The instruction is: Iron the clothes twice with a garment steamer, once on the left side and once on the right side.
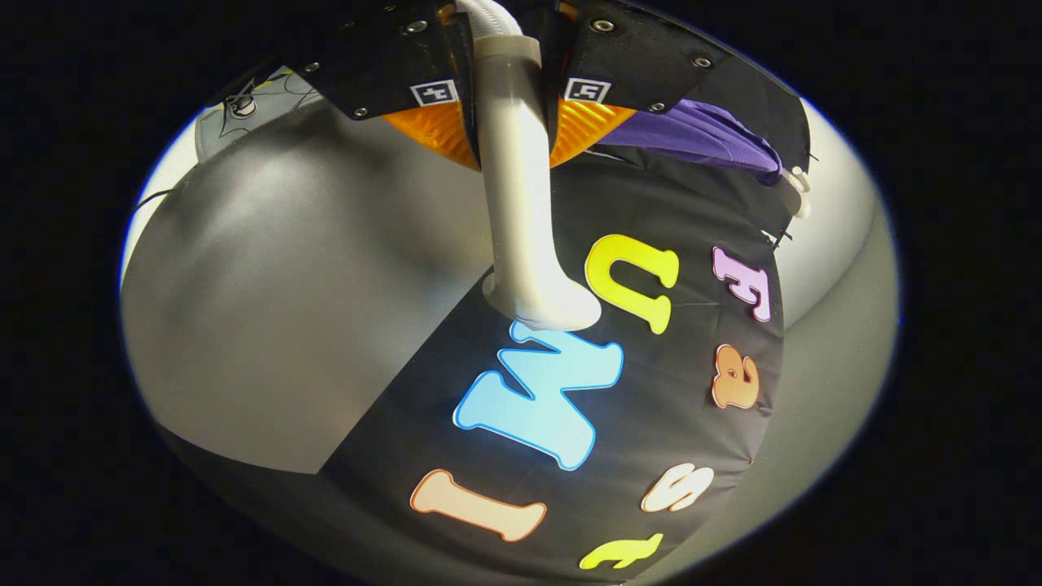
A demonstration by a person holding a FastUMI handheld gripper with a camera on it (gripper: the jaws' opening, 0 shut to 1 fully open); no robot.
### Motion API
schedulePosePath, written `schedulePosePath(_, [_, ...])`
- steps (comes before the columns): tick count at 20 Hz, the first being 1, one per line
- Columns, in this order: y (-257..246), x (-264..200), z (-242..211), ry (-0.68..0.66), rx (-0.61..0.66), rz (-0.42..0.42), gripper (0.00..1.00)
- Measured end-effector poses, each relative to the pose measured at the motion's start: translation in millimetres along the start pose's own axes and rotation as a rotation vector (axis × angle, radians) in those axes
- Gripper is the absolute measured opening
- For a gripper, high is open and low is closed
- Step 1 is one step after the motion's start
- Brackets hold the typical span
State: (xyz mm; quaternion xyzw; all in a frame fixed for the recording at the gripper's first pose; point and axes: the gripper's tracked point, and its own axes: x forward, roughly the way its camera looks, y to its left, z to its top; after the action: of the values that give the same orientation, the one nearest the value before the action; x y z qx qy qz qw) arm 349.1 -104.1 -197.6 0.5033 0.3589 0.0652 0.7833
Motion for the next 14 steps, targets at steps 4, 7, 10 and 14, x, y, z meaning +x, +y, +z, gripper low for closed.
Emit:
schedulePosePath(4, [28.7,-35.1,-26.0,-0.104,-0.064,-0.028,0.33])
schedulePosePath(7, [54.8,-53.1,-57.0,-0.128,-0.1,-0.022,0.32])
schedulePosePath(10, [80.1,-68.1,-83.1,-0.17,-0.155,-0.025,0.33])
schedulePosePath(14, [111.9,-79.0,-119.7,-0.253,-0.23,-0.033,0.33])
